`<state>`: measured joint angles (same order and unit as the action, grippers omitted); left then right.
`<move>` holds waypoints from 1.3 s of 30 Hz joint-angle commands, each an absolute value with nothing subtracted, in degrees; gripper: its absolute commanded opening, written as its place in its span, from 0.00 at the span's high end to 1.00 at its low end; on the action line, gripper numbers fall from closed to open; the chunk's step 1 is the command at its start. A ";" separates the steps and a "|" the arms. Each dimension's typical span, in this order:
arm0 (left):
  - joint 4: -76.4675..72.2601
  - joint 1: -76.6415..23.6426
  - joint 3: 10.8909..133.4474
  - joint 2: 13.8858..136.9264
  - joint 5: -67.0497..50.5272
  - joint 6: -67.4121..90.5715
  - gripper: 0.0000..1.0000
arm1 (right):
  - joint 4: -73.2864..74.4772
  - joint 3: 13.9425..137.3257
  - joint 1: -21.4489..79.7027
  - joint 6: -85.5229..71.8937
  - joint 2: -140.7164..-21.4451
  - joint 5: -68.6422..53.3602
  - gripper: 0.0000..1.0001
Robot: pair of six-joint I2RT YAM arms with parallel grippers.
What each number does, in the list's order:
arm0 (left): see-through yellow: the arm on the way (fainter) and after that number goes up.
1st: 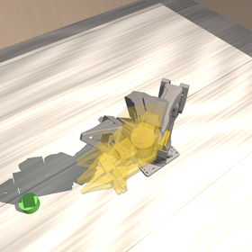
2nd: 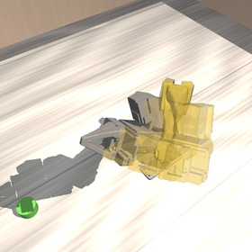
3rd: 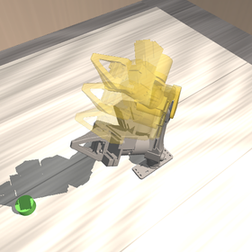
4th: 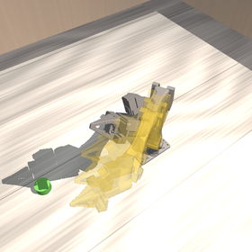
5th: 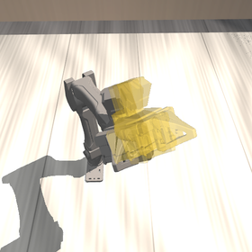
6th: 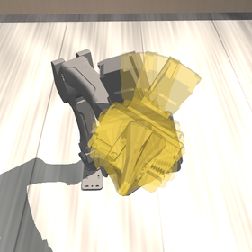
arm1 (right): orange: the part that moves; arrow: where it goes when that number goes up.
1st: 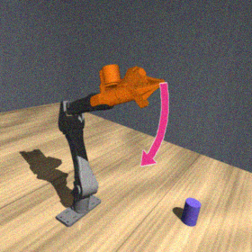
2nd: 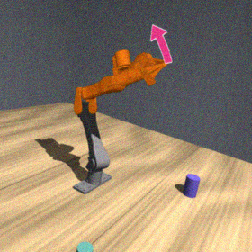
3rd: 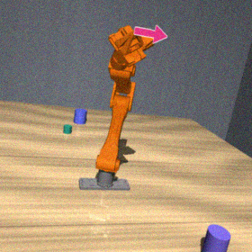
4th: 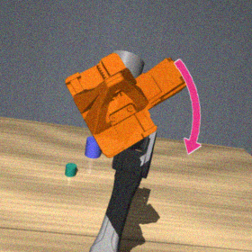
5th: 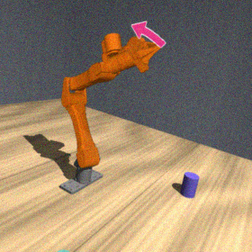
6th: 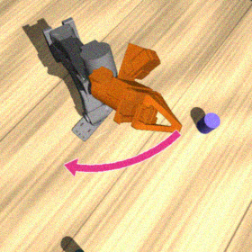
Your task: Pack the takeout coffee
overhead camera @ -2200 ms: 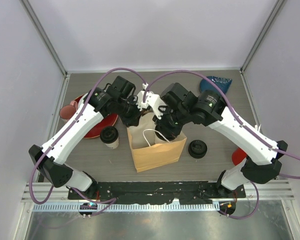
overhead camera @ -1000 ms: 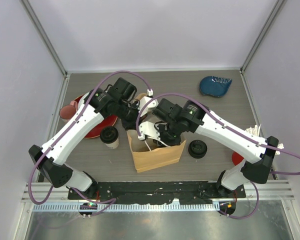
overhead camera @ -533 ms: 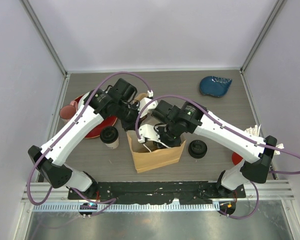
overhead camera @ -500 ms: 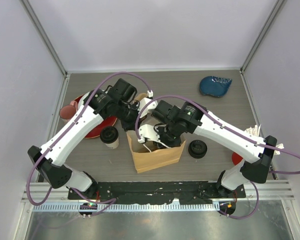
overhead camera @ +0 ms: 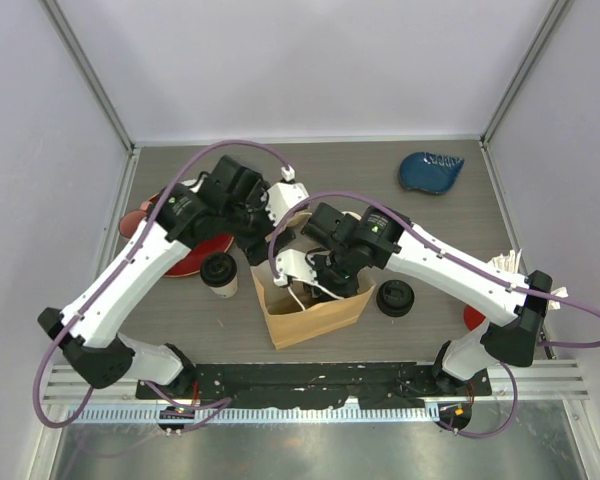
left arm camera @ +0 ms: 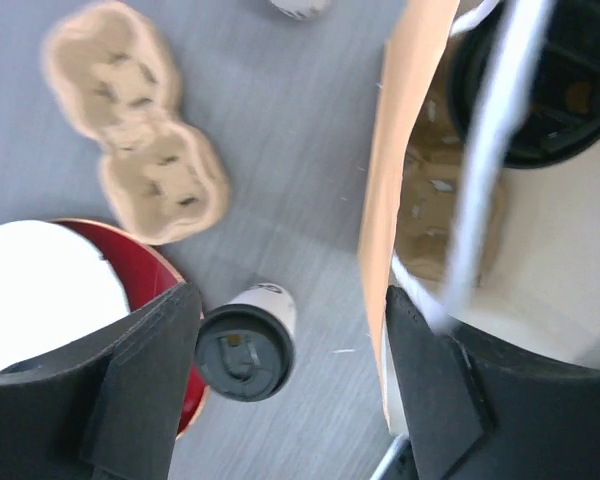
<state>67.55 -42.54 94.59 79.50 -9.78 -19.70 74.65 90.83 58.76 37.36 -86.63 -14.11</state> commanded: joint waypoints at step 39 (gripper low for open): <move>76.03 -70.31 118.56 78.23 -1.99 -27.59 0.38 | 73.04 92.37 58.89 35.33 -88.42 -17.05 0.99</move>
